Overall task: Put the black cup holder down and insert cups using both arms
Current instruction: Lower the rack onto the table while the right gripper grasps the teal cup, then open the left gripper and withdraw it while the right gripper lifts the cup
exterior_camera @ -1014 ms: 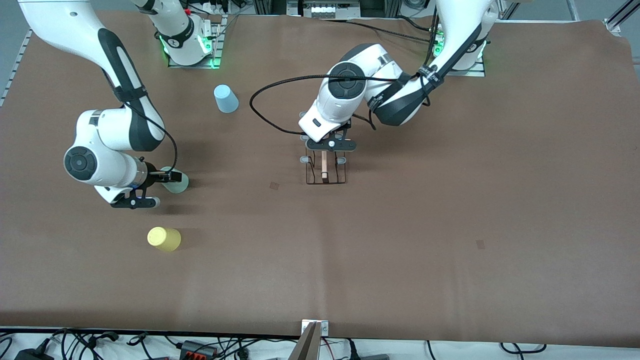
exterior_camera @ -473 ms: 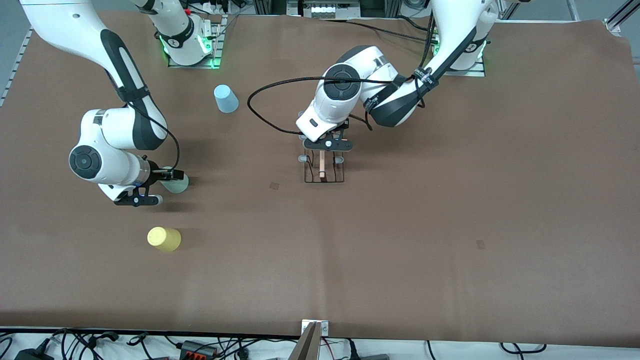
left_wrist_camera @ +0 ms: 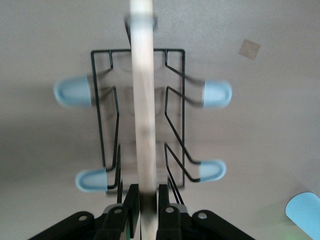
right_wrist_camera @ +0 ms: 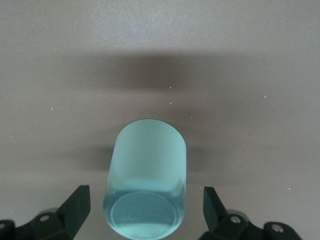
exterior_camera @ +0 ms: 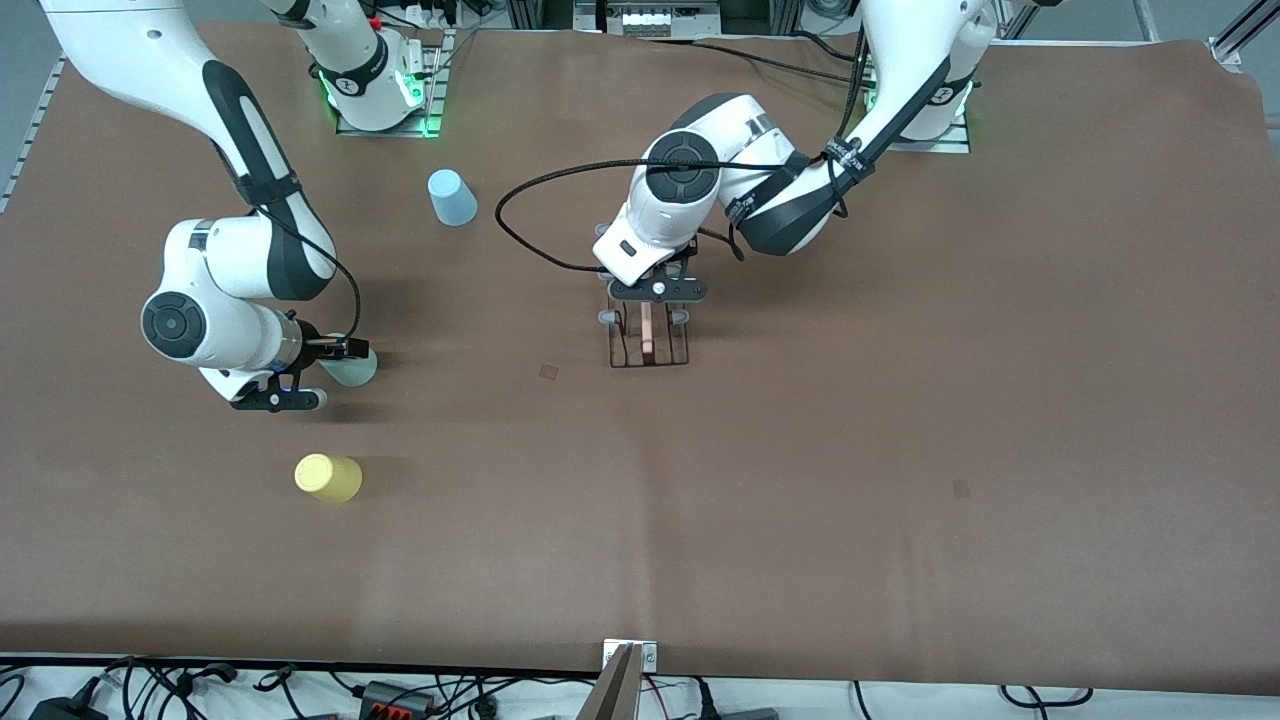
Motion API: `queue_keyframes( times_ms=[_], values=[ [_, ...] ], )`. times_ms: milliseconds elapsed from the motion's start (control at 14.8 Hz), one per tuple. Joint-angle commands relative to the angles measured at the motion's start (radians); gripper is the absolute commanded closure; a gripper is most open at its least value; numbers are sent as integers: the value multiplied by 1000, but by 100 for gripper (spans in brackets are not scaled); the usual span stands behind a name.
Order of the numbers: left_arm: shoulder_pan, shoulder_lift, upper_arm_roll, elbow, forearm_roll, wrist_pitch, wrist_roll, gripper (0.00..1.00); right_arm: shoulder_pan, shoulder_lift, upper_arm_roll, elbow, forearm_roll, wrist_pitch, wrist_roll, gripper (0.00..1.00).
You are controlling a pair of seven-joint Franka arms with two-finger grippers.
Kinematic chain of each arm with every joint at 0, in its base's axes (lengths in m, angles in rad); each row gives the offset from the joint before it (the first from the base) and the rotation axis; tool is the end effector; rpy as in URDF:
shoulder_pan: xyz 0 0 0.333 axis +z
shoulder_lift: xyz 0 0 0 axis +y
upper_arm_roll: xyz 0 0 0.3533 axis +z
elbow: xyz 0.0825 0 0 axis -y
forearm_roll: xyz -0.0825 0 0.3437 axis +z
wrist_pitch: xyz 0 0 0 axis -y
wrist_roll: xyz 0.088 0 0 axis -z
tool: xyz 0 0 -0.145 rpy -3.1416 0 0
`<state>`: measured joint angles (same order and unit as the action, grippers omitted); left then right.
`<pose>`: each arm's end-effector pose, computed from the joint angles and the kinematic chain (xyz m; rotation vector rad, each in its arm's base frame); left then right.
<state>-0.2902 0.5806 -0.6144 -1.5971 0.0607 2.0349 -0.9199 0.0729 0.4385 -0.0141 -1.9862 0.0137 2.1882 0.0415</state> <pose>0.4576 -0.4746 0.3544 2.9845 0.0888 -0.3557 0.5633 0.0343 0.2514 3.1119 0.0135 -0.3695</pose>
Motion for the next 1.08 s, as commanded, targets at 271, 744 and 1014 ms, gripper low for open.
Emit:
queue_keyframes(
  times_ms=[271,744,1014],
  values=[
    [0,-34,-11,42,22,-139,-25,0,-4,-9,3,-5,11,4,8,51],
    [176,-180,-13,144,8,-538,136,0,1,-17,5,150,9,-158,-11,85],
    [382,-261,-15,183,10,-694,292,0,10,-18,60,361,11,-358,-6,85]
  ],
)
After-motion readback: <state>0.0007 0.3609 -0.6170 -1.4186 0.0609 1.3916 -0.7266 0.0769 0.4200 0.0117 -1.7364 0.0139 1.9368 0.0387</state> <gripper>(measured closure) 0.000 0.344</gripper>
